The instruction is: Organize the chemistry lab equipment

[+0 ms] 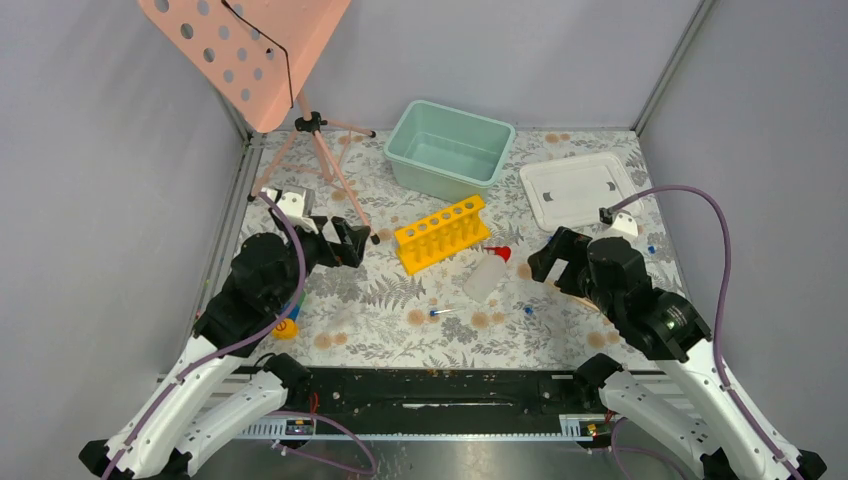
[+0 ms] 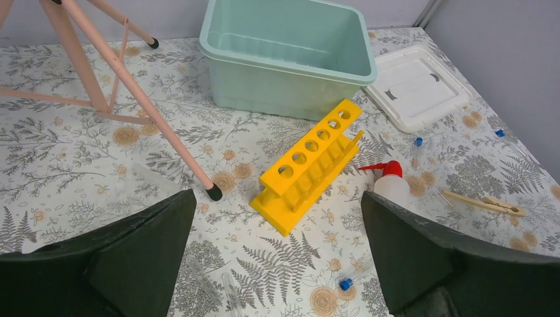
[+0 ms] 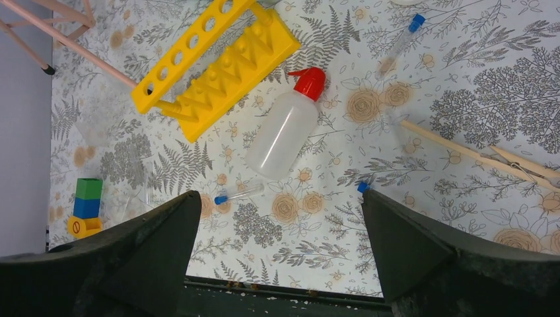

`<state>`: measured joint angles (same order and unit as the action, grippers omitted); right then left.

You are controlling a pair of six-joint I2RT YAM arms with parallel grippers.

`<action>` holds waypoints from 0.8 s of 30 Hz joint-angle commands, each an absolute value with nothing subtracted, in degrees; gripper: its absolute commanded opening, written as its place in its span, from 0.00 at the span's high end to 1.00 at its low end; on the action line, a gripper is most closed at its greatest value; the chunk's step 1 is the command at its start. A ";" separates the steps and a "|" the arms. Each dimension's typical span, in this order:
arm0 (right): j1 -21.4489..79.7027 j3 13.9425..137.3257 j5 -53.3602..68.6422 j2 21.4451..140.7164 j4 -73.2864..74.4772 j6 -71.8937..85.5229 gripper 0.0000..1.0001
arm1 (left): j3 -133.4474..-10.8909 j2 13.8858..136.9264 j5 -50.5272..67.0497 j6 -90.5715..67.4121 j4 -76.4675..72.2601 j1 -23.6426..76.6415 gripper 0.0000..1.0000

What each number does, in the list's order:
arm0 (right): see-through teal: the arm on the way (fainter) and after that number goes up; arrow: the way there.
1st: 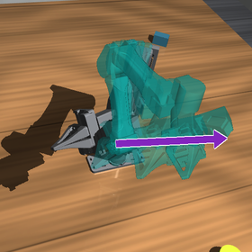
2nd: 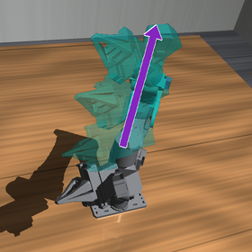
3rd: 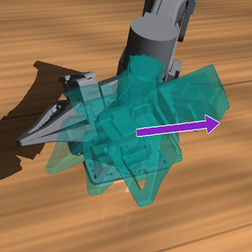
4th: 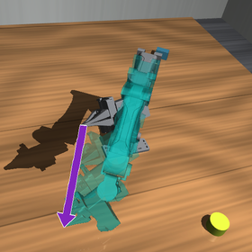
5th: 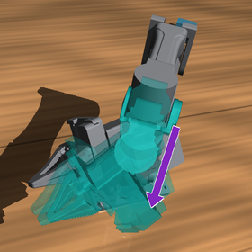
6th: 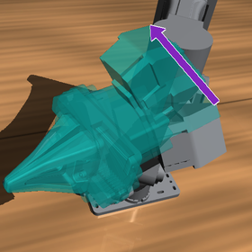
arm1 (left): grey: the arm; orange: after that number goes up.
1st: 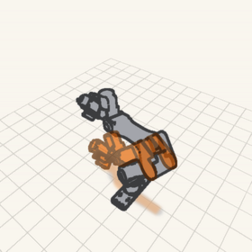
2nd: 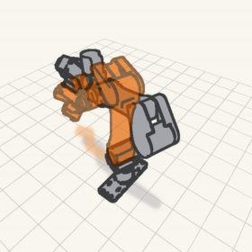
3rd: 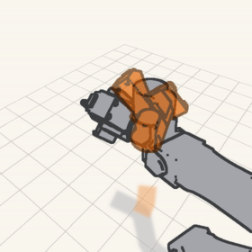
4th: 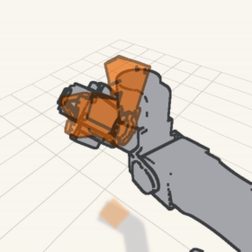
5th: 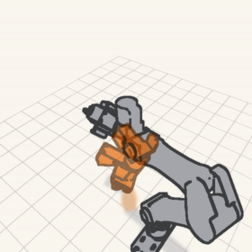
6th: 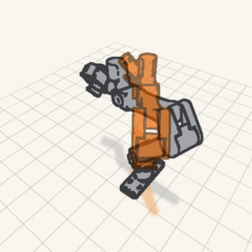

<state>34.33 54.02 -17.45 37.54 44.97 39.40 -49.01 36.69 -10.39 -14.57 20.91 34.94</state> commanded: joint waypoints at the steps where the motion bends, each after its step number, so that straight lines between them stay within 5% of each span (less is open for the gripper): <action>1: 33.97 54.27 -19.40 37.65 45.01 40.37 0.01 | -49.62 35.98 -12.59 -14.44 18.89 35.24 0.01; 16: 33.97 49.26 -18.66 39.82 38.08 46.37 0.01 | -50.25 36.43 -13.26 -14.68 19.71 35.30 0.01; 24: 33.84 46.27 -19.63 54.36 30.61 54.74 0.10 | -50.55 36.30 -13.40 -14.68 20.17 35.32 0.01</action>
